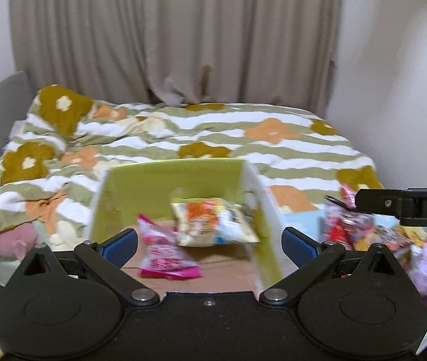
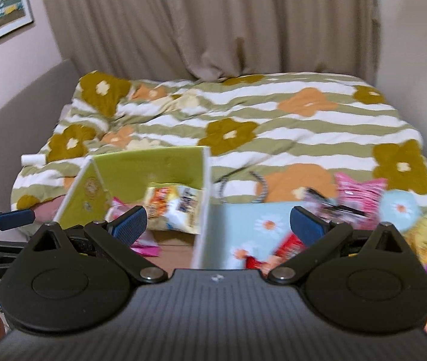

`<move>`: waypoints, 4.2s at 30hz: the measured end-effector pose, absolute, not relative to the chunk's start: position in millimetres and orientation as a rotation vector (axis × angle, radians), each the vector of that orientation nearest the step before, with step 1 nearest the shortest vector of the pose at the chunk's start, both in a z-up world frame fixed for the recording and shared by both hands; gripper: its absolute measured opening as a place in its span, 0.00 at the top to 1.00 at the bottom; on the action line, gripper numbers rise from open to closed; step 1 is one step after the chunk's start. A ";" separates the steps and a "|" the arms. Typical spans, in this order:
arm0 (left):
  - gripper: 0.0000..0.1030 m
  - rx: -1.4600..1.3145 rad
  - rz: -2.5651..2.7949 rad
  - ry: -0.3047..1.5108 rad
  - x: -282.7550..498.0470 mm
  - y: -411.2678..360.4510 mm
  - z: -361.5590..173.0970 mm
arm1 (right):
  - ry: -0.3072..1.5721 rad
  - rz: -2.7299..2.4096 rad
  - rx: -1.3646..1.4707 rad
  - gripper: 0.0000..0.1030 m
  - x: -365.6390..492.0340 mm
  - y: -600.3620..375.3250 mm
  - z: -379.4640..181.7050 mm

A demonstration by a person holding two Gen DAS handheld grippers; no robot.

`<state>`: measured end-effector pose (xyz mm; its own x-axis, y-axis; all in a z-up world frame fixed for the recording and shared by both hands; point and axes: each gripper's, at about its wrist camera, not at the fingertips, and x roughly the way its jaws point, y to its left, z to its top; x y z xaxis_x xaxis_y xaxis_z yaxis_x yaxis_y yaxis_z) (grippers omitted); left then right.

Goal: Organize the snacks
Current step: 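Move both tools back toward the snack pile, then grasp the white cake bag with the left gripper while the right gripper grasps the purple bag, then carry both bags over the cardboard box and open both grippers to drop them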

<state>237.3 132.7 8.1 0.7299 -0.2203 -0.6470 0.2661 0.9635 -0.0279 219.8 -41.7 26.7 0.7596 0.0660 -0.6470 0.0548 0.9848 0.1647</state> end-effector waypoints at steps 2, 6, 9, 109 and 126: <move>0.00 0.072 -0.291 0.703 228.3 118.0 7.7 | 0.699 -0.024 0.176 0.00 203.1 -58.5 28.0; 0.00 0.073 -0.316 0.716 208.5 83.9 2.3 | 0.680 -0.074 0.137 0.00 172.0 -94.3 29.5; 0.00 0.062 -0.318 0.740 195.2 59.5 -4.5 | 0.677 -0.110 0.095 0.00 149.9 -123.2 24.2; 0.38 -0.032 -0.300 0.707 133.5 27.0 7.3 | 0.627 0.252 0.158 0.35 119.9 -182.2 33.0; 0.37 -0.044 -0.216 0.807 249.1 181.6 -18.9 | 0.663 0.303 0.212 0.34 223.9 -19.1 33.6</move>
